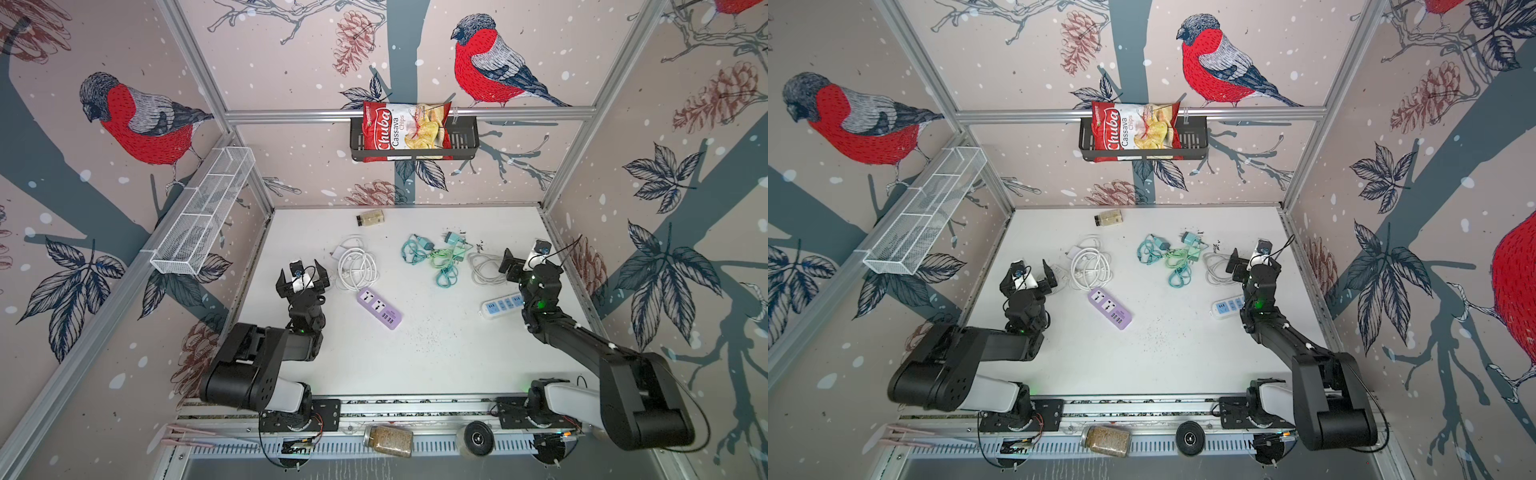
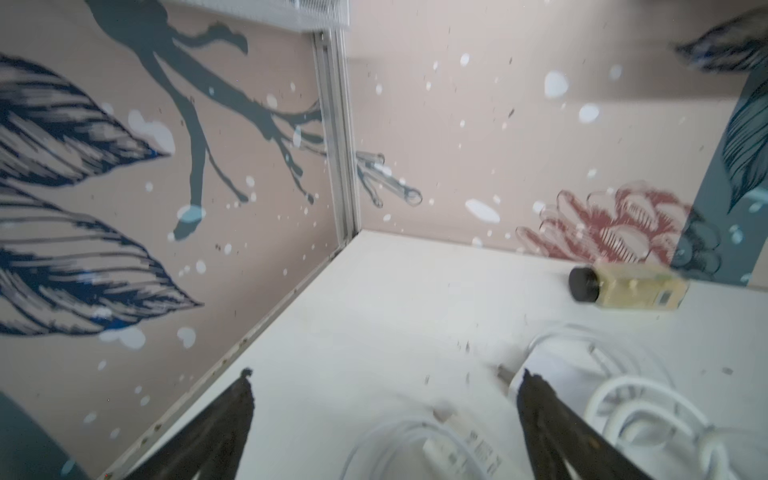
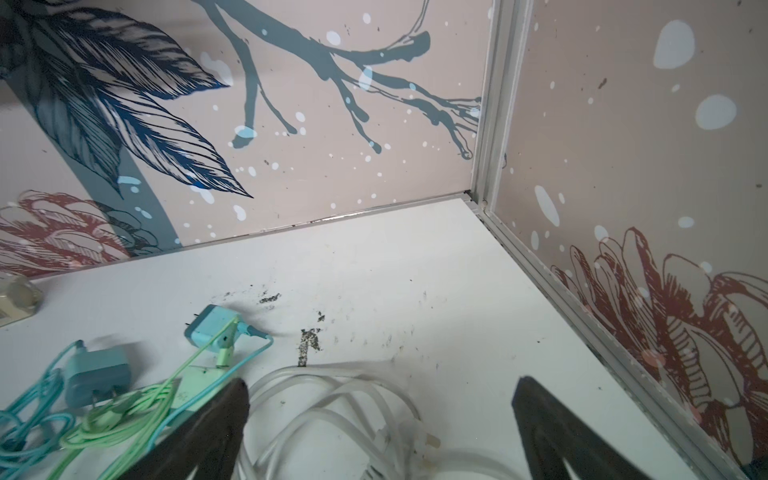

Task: Insert the plug
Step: 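Move the left gripper toward white chargers while the right reaches the purple strip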

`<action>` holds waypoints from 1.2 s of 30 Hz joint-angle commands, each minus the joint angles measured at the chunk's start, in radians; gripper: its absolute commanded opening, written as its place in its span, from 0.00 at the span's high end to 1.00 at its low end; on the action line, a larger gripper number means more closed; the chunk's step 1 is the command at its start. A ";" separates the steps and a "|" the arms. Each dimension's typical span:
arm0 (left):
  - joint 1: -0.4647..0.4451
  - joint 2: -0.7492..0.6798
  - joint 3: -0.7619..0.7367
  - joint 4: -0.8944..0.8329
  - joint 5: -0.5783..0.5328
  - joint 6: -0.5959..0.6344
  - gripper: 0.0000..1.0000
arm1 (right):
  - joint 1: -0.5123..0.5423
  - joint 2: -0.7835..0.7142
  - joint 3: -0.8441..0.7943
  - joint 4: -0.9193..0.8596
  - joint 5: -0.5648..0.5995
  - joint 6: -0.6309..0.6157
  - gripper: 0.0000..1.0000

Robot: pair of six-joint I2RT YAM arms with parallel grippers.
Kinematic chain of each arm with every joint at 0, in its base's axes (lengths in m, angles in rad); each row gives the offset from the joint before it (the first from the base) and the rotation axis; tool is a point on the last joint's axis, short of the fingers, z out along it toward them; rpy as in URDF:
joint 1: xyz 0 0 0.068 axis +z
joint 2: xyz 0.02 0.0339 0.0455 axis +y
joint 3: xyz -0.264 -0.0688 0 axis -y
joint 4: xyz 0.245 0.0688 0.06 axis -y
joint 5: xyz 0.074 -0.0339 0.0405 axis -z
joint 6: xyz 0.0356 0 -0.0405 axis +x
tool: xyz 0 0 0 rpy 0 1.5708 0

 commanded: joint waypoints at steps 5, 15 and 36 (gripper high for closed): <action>-0.020 -0.161 0.062 -0.284 0.013 -0.011 0.02 | 0.054 -0.038 0.060 -0.129 -0.045 0.090 0.00; -0.027 -0.183 0.334 -0.876 0.137 -0.161 0.02 | 0.142 0.134 0.345 -0.489 -0.034 0.225 0.00; -0.191 -0.152 0.541 -1.311 0.256 -0.383 0.02 | -0.047 0.056 0.331 -0.847 -0.149 0.462 0.00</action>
